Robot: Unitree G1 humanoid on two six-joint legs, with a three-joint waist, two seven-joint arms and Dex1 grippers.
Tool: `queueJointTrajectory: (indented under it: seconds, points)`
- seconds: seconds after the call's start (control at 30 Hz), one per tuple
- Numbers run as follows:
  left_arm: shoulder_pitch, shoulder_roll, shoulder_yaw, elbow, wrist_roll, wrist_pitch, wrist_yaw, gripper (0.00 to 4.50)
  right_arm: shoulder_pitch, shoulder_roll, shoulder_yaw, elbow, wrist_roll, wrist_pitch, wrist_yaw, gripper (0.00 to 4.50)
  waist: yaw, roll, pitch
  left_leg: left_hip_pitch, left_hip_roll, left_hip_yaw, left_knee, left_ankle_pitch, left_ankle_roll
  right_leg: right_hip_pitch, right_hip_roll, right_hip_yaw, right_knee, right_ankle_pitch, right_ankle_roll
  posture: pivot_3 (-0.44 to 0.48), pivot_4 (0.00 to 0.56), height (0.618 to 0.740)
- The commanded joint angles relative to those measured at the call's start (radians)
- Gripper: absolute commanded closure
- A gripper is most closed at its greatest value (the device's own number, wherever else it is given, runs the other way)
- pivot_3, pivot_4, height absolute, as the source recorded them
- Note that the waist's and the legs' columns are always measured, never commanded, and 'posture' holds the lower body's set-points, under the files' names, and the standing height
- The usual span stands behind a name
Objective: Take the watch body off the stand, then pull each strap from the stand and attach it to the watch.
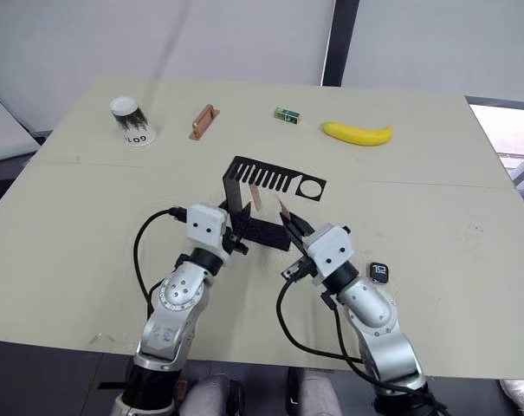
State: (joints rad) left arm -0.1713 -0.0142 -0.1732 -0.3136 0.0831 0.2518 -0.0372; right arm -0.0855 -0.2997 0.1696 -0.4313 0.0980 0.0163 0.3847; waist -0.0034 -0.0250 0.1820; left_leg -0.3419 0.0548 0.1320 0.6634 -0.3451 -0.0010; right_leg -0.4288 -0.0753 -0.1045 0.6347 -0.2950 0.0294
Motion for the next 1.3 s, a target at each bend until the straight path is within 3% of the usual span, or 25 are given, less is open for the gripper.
queueJointTrajectory:
  seconds: [0.03,0.43,0.63,0.73,0.87,1.0,1.1,1.2,1.3]
  points:
    - [0.031,0.017,-0.003,-0.095,-0.022,0.010,-0.033,2.75,-0.002,-0.016,-0.024,-0.056,0.052,0.005,0.043,4.50,0.001,0.000,0.000,0.000,0.000,0.000,0.000,0.000,0.000,0.000,0.000,0.000,0.000,0.000,0.000,0.000,0.150,0.740]
    - [0.118,0.159,0.069,-0.191,-0.102,0.020,-0.172,2.75,-0.006,-0.040,-0.058,-0.069,0.215,0.071,0.123,4.50,0.000,0.000,0.000,0.000,0.000,0.000,0.000,-0.001,0.001,0.000,0.000,0.000,-0.001,0.000,0.000,0.000,0.150,0.740]
    - [0.172,0.231,0.129,-0.222,-0.223,0.027,-0.281,2.75,-0.012,-0.047,-0.079,-0.079,0.285,0.117,0.144,4.50,0.001,0.000,0.000,0.000,0.000,0.000,0.000,-0.001,0.001,0.000,0.000,0.000,-0.001,0.000,0.000,0.000,0.150,0.740]
    - [0.208,0.281,0.179,-0.238,-0.295,0.022,-0.351,1.88,-0.002,-0.062,-0.084,-0.095,0.307,0.134,0.162,4.50,0.000,0.001,0.000,0.000,0.000,0.000,0.000,-0.001,0.001,0.000,0.000,0.000,-0.001,0.000,0.000,0.000,0.150,0.740]
    - [0.271,0.397,0.264,-0.288,-0.488,0.072,-0.525,0.04,0.016,-0.104,-0.117,-0.129,0.362,0.174,0.189,4.50,0.000,0.001,0.000,0.000,0.001,0.000,0.000,-0.001,0.001,0.000,0.000,0.000,-0.001,0.000,0.000,0.000,0.150,0.740]
    - [0.296,0.522,0.370,-0.281,-0.606,0.106,-0.633,0.04,0.046,-0.159,-0.161,-0.157,0.426,0.212,0.227,4.50,0.000,0.001,0.001,0.000,0.001,-0.001,0.000,-0.001,0.001,0.000,0.000,0.000,-0.002,0.000,-0.001,0.000,0.150,0.740]
    - [0.267,0.674,0.538,-0.187,-0.771,0.224,-0.747,0.04,0.071,-0.231,-0.211,-0.190,0.541,0.290,0.283,4.50,-0.001,0.001,0.001,-0.001,0.001,-0.001,0.000,-0.003,0.003,0.000,0.000,0.000,-0.002,0.000,-0.001,0.000,0.150,0.740]
    - [0.217,0.763,0.565,-0.149,-0.903,0.340,-0.804,0.04,0.064,-0.269,-0.240,-0.205,0.697,0.394,0.299,4.50,0.000,0.002,0.001,0.000,0.001,-0.001,0.000,-0.003,0.003,0.000,0.001,0.000,-0.002,-0.001,-0.001,0.000,0.150,0.740]
    - [0.131,0.789,0.556,-0.138,-1.057,0.463,-0.812,0.04,0.044,-0.290,-0.243,-0.213,0.862,0.507,0.306,4.50,0.002,0.002,0.001,-0.001,0.001,-0.002,0.000,-0.002,0.002,0.001,0.000,0.000,-0.002,-0.001,-0.001,0.000,0.150,0.740]
